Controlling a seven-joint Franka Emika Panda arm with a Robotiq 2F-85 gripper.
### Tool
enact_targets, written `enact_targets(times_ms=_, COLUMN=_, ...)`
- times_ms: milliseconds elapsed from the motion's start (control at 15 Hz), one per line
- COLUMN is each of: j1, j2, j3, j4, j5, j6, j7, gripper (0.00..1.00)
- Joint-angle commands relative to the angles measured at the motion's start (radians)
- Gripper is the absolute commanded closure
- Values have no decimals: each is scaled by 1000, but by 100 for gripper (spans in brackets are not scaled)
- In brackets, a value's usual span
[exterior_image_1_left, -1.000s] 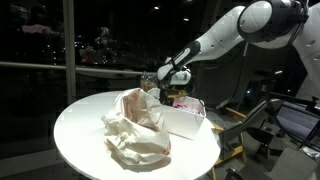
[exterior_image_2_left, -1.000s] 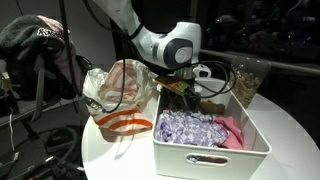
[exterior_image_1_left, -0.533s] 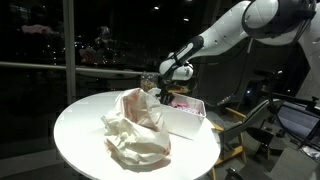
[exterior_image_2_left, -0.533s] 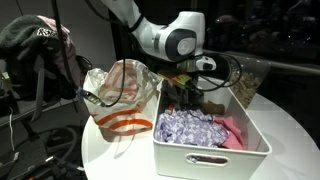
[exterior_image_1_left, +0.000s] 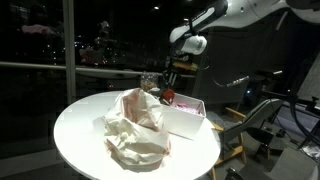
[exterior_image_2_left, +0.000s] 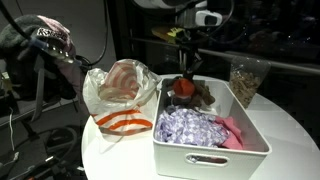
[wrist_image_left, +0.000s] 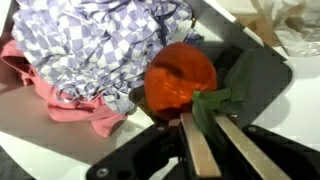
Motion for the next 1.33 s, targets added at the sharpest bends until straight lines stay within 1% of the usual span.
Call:
enact_targets(times_ms=0, j1=-3, j2=-211, j3=0, j4=-123, j5=15, j6=-61, j7=20, gripper=97)
enact_targets(times_ms=67, j1=-5, j2=-262, j3=4, j4=-149, j5=21, j6=-80, j7=7, gripper=97)
enact_targets(times_ms=133, j1=-6, j2=-312, j3=8, j4=-171, j5=26, j6=-124, j7=-15, gripper=97)
enact_targets(times_ms=333, j1=-2, j2=-447, j3=14, j4=-243, j5=42, j6=-185, j7=-71, gripper=97)
enact_targets(times_ms=533, j1=8, j2=-570, j3=19, j4=-310, j5=58, j6=-224, j7=-143, gripper=97)
enact_targets(times_ms=733, j1=28, j2=-674, j3=23, j4=-358, j5=62, j6=-295, j7=-220, gripper=97)
enact_targets(times_ms=867, j1=49, j2=-707, j3=19, j4=-350, j5=71, j6=-448, j7=-287, gripper=97)
enact_targets(times_ms=1067, j1=73, j2=-713, j3=30, j4=-319, j5=61, j6=-666, j7=-332, gripper=97)
enact_targets(times_ms=1133, j1=81, j2=-701, j3=35, j4=-303, j5=54, j6=-727, j7=-349, gripper=97)
enact_targets(times_ms=1267, j1=98, j2=-653, j3=46, j4=-273, j5=53, j6=-806, j7=-384, gripper=96)
